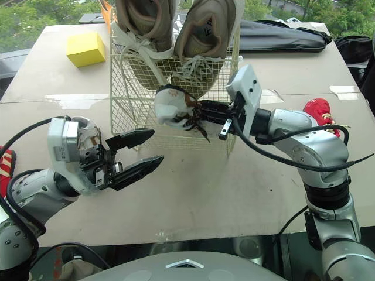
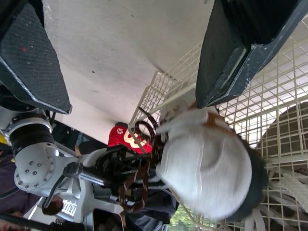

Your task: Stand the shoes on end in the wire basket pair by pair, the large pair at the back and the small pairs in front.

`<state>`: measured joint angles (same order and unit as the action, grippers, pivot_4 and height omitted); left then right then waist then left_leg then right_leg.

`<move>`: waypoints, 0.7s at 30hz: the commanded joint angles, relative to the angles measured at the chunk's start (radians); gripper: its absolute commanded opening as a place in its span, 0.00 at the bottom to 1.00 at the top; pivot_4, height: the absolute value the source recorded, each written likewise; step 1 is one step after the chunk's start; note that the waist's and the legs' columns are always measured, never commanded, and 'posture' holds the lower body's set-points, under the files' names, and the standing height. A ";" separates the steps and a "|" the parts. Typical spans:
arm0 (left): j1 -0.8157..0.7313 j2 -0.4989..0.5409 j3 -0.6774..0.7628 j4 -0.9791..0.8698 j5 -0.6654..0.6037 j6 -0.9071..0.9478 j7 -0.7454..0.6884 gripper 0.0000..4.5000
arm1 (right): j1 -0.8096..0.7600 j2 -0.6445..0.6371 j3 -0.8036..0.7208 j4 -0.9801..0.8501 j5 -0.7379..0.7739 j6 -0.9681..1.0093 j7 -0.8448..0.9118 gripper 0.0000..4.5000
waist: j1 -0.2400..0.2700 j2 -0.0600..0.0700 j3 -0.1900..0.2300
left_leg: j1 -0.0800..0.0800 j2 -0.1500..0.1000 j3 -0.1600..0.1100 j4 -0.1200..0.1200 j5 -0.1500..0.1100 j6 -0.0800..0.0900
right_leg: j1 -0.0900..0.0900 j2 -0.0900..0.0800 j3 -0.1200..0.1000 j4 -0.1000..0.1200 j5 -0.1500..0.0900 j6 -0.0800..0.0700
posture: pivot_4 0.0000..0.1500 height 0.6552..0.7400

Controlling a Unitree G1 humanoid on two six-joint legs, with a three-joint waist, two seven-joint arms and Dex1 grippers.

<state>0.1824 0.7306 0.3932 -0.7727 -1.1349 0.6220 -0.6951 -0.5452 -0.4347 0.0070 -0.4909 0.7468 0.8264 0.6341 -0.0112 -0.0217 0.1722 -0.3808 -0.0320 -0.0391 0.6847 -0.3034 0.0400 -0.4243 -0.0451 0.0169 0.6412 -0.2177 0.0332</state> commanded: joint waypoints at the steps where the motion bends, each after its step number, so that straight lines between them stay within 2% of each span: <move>1: 0.026 0.018 0.050 -0.051 -0.044 -0.022 -0.011 1.00 | -0.026 0.037 -0.156 -0.023 0.136 -0.030 -0.053 0.00 | 0.000 0.000 0.000 | 0.000 0.000 0.000 0.000 0.000 0.000 | 0.000 0.000 0.000 0.000 0.000 0.000 | 1.00 1.00; 6: 0.046 0.017 0.097 -0.064 -0.086 -0.037 0.001 1.00 | -0.077 0.074 -0.287 -0.002 0.268 -0.057 -0.168 0.00 | 0.000 0.001 0.001 | 0.000 0.000 0.000 0.000 0.000 0.000 | 0.000 0.000 0.000 0.000 0.000 0.000 | 1.00 1.00; 9: 0.049 0.022 0.117 -0.061 -0.102 -0.042 0.015 1.00 | -0.115 0.083 -0.289 0.027 0.194 -0.122 -0.229 0.00 | -0.001 0.001 0.001 | 0.000 0.000 0.000 -0.001 0.000 0.000 | 0.000 0.000 0.000 0.000 0.000 0.000 | 1.00 1.00; 13: 0.024 0.026 0.104 -0.039 -0.087 -0.049 0.018 1.00 | -0.121 0.097 -0.190 0.089 0.037 -0.231 -0.213 0.00 | -0.002 0.001 0.000 | 0.001 0.000 0.001 -0.001 0.000 0.000 | 0.000 0.001 0.000 0.000 0.000 0.000 | 1.00 1.00; 21: -0.016 -0.001 0.049 -0.029 -0.050 -0.064 0.041 1.00 | 0.033 0.147 -0.056 0.222 -0.134 -0.417 -0.107 0.00 | -0.003 0.001 0.000 | 0.001 0.000 0.003 -0.001 0.000 0.000 | 0.000 0.002 0.000 0.001 0.000 0.000 | 1.00 1.00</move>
<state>0.1761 0.7348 0.4518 -0.7814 -1.1859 0.5813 -0.6648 -0.5207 -0.2886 -0.0498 -0.2890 0.6516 0.4575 0.5115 -0.0138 -0.0211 0.1722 -0.3792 -0.0320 -0.0359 0.6840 -0.3032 0.0398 -0.4244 -0.0434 0.0174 0.6419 -0.2176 0.0333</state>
